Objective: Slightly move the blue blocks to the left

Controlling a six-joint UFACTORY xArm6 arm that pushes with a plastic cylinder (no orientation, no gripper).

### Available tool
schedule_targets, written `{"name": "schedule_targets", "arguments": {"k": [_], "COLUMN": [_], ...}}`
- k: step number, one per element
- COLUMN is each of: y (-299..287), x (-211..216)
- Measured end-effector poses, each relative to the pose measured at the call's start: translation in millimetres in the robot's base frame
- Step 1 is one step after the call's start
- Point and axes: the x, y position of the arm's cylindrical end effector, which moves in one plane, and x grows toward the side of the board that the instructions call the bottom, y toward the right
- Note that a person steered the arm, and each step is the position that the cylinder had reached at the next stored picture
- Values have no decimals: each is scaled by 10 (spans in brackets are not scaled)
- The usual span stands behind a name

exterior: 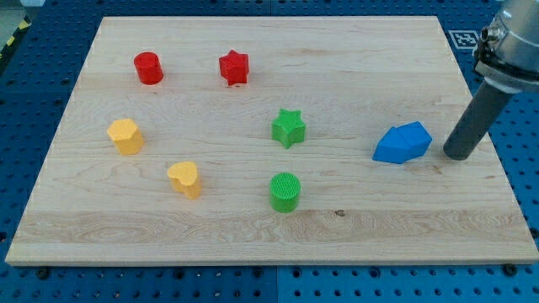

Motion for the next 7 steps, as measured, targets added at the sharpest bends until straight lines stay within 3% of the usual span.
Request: {"name": "schedule_targets", "arguments": {"k": [2, 5, 6, 7], "y": [-235, -246, -282, -734], "x": [-49, 213, 600, 657]}}
